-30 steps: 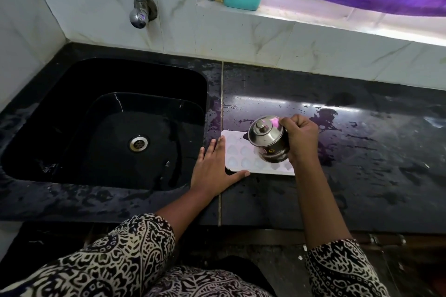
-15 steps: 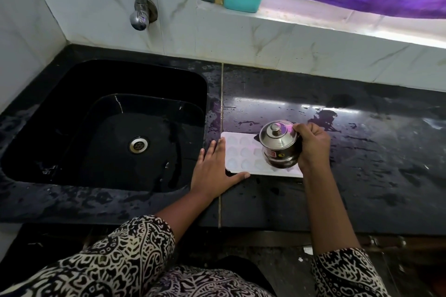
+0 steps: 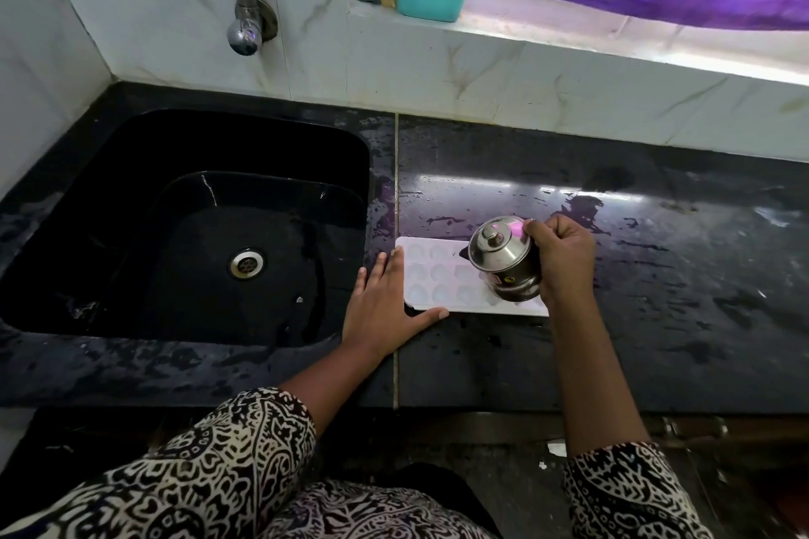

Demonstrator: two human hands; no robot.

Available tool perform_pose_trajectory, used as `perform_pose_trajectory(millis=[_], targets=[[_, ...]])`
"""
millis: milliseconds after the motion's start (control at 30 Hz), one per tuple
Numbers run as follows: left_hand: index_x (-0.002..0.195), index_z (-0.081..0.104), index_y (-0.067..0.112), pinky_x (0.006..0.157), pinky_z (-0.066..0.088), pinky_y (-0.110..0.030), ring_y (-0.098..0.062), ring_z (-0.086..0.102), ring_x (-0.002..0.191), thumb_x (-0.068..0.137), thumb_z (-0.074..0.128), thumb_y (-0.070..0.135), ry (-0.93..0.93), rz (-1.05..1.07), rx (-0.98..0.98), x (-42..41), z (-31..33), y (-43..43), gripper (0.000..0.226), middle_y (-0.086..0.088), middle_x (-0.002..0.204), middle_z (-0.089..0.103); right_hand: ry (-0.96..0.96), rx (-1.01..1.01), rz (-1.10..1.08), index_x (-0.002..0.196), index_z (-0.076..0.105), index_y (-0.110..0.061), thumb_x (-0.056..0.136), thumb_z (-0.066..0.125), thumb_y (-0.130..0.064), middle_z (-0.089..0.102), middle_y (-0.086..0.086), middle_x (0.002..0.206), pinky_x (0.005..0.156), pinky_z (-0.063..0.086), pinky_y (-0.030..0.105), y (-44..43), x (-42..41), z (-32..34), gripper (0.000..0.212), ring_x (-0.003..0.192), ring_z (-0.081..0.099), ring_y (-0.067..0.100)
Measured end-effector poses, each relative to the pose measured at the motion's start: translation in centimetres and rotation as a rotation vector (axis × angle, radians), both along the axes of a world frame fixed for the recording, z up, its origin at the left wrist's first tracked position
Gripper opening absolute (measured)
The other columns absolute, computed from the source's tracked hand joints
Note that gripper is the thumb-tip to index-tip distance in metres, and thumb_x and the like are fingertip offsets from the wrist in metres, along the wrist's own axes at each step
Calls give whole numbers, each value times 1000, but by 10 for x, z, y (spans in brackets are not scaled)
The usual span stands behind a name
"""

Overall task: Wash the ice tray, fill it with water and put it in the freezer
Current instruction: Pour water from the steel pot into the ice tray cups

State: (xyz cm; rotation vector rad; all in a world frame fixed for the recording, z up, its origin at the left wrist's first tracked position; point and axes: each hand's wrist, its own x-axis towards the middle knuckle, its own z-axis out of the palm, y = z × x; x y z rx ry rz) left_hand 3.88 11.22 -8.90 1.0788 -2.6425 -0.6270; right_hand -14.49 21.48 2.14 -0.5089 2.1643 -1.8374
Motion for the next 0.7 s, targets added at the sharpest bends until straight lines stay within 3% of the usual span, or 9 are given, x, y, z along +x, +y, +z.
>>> perform_pose_trajectory(millis=[133,700], targets=[[155,7,11,120,7,-40,-17,10,150,69,39,88,8,1,6,0,0,0,120,-5,162,20,24,-6,2,51,43,-19,77,65,-7,42,-1,52,57,40,29,-2,0,2,36,55,39,14],[155,6,11,120,7,-40,-17,11,150,68,37,89,10,3,0,-1,-1,0,121,-4,162,20,60,27,4,56,46,-17,79,65,-8,44,-1,55,57,43,29,-4,0,0,32,54,41,13]])
